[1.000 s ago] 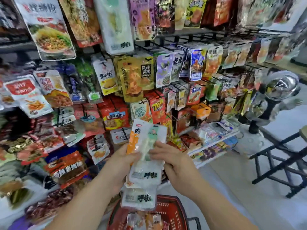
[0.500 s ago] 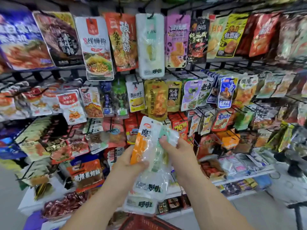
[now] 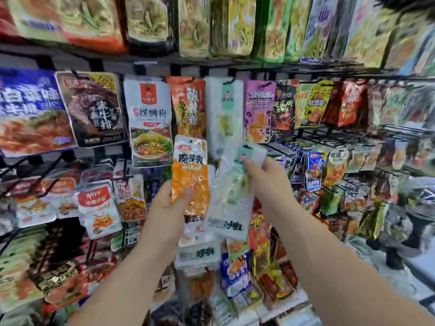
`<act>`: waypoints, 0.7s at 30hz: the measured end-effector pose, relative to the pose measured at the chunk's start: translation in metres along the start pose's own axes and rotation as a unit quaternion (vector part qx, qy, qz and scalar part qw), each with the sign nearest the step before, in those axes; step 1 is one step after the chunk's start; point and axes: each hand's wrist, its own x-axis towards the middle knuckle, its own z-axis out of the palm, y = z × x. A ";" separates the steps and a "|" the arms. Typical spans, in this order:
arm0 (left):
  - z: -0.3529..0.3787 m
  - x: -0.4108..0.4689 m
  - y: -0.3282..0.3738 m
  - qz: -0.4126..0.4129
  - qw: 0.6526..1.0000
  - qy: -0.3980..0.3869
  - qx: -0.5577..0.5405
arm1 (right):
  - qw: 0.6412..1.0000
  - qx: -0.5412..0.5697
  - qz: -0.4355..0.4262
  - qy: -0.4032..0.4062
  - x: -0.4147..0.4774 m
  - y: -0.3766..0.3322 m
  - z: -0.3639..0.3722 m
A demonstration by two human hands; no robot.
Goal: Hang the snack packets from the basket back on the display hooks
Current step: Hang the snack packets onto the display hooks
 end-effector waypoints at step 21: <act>-0.034 0.033 0.023 0.053 0.998 0.041 0.015 | 0.993 -0.009 -0.090 0.070 0.127 -0.083 0.046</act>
